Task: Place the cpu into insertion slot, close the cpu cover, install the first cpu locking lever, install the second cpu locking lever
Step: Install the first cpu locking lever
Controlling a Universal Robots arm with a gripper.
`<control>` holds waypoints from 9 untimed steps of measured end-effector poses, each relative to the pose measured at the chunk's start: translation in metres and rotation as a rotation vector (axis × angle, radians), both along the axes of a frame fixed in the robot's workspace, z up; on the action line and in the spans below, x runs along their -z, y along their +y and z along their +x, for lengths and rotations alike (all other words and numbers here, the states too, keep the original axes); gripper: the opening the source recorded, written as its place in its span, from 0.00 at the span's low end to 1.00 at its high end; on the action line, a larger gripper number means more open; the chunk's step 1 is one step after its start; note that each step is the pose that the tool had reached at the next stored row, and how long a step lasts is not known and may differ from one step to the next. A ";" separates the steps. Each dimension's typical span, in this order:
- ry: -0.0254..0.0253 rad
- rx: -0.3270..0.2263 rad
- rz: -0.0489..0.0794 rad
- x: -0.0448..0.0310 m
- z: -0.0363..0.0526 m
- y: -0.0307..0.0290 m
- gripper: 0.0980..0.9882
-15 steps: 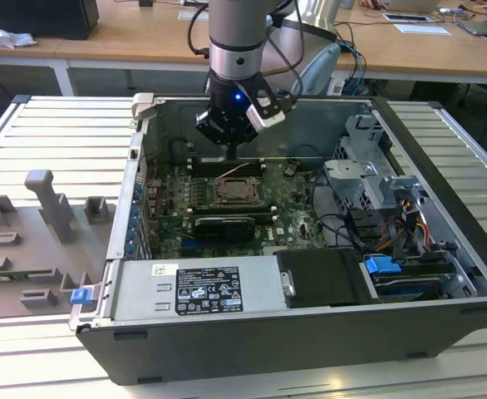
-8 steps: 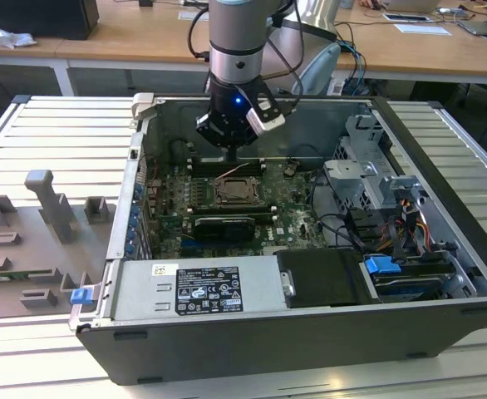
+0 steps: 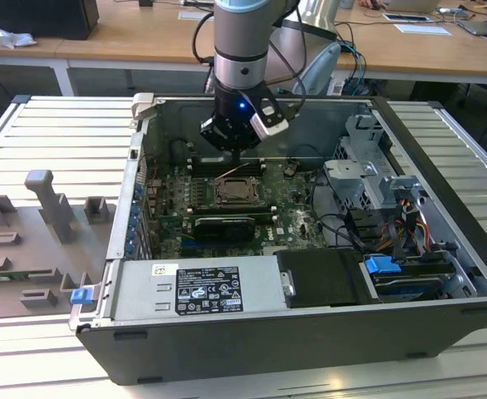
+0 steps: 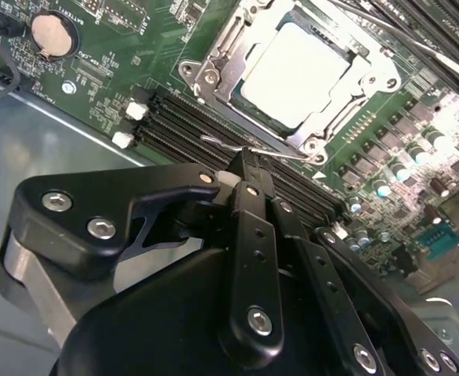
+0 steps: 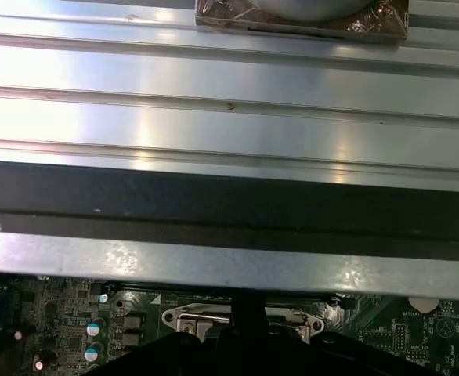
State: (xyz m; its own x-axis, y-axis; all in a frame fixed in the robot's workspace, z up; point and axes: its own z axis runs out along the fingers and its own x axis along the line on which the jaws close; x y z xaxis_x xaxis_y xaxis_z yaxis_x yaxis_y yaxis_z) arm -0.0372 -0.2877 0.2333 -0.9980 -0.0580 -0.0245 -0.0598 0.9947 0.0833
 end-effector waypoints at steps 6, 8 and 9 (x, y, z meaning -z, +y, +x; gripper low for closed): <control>0.0000 0.002 0.000 0.0050 0.0029 0.0016 0.01; 0.0000 0.003 0.000 0.0061 0.0031 0.0017 0.01; 0.0001 0.004 0.000 0.0070 0.0031 0.0017 0.01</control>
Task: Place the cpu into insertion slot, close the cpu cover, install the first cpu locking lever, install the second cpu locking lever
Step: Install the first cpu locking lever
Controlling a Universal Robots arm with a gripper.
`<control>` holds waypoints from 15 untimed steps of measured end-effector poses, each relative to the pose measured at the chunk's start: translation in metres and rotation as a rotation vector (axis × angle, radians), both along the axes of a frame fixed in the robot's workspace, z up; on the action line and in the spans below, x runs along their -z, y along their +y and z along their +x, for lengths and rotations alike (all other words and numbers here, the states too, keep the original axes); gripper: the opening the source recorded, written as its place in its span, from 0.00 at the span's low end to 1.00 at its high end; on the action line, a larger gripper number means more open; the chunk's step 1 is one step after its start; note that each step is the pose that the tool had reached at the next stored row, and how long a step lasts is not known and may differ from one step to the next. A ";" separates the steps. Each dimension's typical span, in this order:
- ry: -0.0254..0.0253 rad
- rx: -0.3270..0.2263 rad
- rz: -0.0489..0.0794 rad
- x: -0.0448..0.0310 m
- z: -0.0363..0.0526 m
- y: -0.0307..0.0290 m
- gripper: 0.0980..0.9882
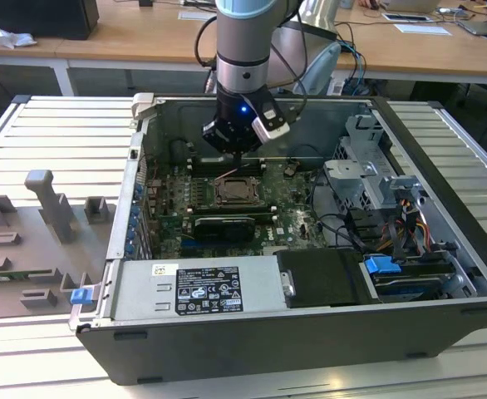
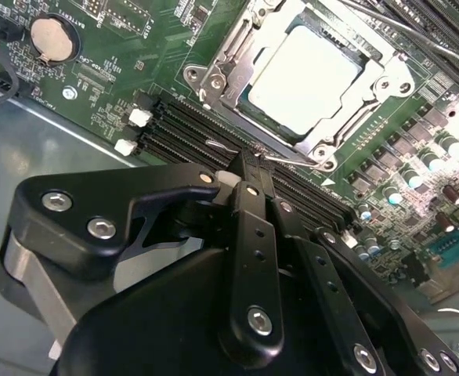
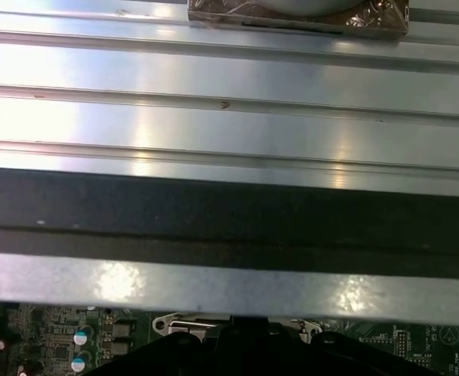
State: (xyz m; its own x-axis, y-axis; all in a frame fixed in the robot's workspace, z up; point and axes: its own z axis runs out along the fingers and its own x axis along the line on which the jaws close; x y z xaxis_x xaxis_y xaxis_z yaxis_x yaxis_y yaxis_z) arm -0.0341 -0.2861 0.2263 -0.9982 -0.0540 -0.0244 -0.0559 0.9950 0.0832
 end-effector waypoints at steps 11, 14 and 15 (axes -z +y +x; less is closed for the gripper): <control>0.0000 0.000 0.000 0.0019 0.0001 0.0000 0.01; 0.0000 0.000 0.000 0.0036 0.0020 0.0005 0.01; 0.0000 0.001 0.000 0.0045 0.0034 0.0007 0.01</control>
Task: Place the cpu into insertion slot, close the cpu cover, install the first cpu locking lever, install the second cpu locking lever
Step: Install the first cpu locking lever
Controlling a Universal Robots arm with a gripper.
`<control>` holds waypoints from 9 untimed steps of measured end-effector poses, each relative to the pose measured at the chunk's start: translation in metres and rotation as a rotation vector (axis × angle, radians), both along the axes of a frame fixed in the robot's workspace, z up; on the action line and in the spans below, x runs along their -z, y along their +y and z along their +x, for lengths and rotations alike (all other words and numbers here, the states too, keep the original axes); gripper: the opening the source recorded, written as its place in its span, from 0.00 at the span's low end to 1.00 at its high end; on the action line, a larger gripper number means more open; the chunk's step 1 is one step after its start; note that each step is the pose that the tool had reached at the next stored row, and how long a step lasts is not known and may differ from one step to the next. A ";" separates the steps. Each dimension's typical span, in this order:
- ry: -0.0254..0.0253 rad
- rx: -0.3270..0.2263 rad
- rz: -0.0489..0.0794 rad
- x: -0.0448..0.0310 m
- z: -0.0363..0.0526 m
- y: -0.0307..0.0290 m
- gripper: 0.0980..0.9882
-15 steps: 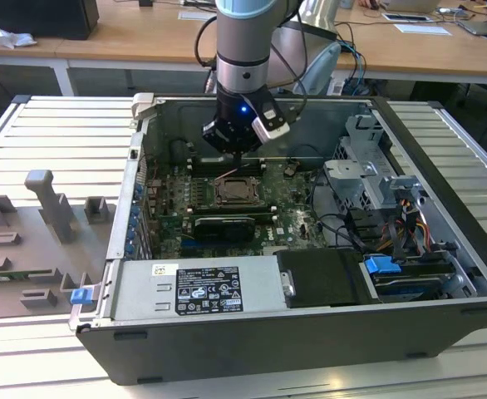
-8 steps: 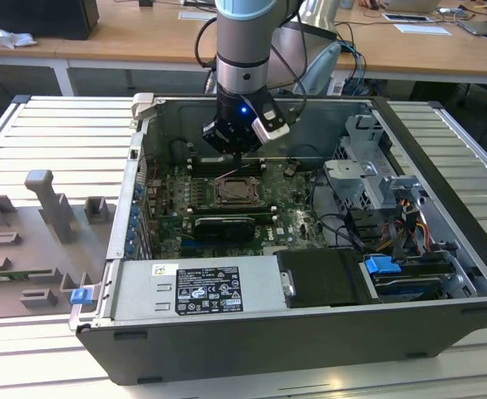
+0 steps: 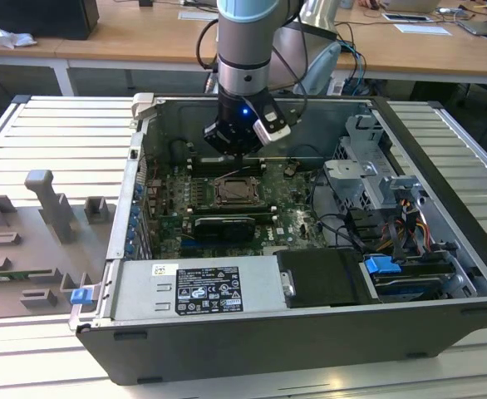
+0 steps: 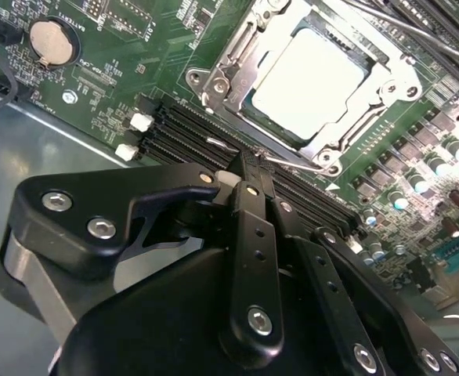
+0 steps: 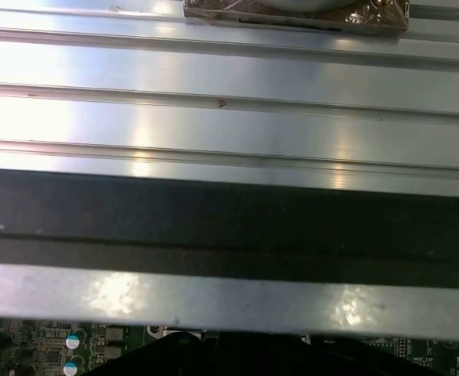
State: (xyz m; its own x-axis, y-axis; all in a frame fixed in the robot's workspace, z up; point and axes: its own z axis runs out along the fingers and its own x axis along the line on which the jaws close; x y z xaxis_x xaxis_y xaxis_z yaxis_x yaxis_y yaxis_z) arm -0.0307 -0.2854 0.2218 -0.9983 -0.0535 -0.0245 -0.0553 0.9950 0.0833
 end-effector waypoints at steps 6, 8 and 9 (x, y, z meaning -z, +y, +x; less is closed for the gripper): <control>0.0000 0.001 0.000 0.0056 0.0062 0.0009 0.01; 0.0000 0.001 0.000 0.0073 0.0076 0.0010 0.01; 0.0000 0.001 0.000 0.0081 0.0080 0.0010 0.01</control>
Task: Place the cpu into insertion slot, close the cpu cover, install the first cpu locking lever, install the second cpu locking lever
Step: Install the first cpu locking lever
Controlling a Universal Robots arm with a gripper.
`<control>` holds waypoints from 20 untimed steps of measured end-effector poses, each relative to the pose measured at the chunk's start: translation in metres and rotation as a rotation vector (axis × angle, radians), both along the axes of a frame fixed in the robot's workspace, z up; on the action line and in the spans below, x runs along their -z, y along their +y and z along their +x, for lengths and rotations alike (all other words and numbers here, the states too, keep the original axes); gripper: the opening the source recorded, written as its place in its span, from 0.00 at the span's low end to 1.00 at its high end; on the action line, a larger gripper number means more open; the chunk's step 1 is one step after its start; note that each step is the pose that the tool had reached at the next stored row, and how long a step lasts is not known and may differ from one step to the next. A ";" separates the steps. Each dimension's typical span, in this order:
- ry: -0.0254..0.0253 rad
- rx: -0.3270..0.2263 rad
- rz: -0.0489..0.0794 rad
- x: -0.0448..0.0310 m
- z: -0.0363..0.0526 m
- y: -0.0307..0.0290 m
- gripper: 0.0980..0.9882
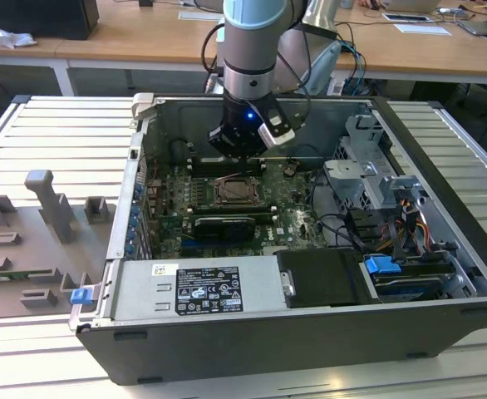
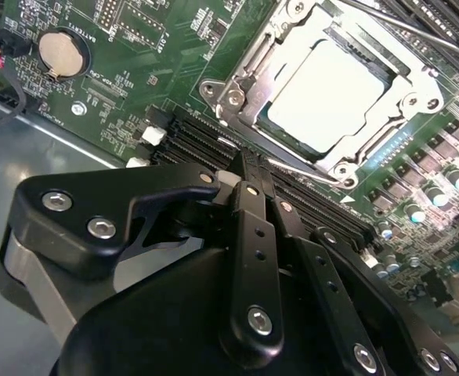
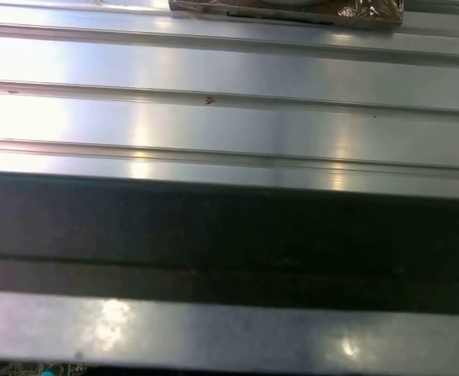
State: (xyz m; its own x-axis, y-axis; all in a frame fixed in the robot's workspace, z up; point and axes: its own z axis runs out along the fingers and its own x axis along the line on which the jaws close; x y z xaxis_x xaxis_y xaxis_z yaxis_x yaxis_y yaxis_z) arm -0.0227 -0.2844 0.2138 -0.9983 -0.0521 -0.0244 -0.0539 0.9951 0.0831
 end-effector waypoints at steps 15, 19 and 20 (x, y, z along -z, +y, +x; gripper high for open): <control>0.0001 0.001 -0.001 0.0093 0.0026 0.0000 0.01; 0.0001 0.002 -0.001 0.0100 0.0028 0.0000 0.01; 0.0000 0.002 -0.001 0.0100 0.0028 0.0000 0.01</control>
State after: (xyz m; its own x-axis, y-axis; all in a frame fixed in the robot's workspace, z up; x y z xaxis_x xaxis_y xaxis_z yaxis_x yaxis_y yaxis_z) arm -0.0199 -0.2844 0.2037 -0.9984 -0.0504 -0.0243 -0.0522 0.9953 0.0818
